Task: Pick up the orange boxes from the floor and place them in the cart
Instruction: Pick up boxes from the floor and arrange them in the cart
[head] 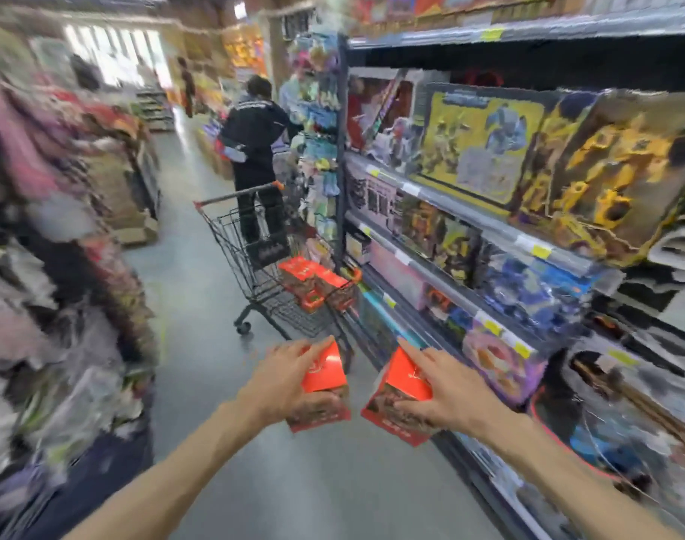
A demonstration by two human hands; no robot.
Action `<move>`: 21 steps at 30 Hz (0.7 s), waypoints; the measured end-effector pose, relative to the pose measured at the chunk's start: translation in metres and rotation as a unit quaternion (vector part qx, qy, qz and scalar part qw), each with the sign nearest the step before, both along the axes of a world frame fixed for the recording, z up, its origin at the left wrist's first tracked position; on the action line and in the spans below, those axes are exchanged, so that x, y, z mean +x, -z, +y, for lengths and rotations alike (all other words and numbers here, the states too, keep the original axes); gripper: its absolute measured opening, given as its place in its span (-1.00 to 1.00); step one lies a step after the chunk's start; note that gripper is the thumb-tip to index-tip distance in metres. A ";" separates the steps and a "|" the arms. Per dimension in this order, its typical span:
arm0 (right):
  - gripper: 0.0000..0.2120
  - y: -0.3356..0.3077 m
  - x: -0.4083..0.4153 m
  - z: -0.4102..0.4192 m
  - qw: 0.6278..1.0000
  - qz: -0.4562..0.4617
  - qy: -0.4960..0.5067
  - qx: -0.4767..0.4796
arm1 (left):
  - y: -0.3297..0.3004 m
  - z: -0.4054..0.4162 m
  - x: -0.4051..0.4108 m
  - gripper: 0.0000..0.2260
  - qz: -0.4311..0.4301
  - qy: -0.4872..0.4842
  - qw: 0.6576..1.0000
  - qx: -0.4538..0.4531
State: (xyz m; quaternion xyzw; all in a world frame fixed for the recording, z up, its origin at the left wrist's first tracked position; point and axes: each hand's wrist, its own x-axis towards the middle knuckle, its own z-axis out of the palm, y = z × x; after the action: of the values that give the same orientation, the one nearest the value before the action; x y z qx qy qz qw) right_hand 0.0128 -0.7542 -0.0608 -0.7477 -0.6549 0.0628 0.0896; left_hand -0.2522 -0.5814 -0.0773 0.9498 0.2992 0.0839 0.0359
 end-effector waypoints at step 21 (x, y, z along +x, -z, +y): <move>0.03 0.011 -0.029 0.562 0.977 -0.014 -0.215 -0.003 | 0.002 0.406 -0.113 -0.09 -0.007 -0.259 0.966 0.012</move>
State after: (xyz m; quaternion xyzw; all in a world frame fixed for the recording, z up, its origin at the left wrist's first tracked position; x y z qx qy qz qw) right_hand -0.0166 -0.1926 -0.0719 -0.5909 -0.8011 0.0719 0.0626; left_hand -0.3656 -0.1758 -0.0797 0.8396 0.5337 0.1009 0.0032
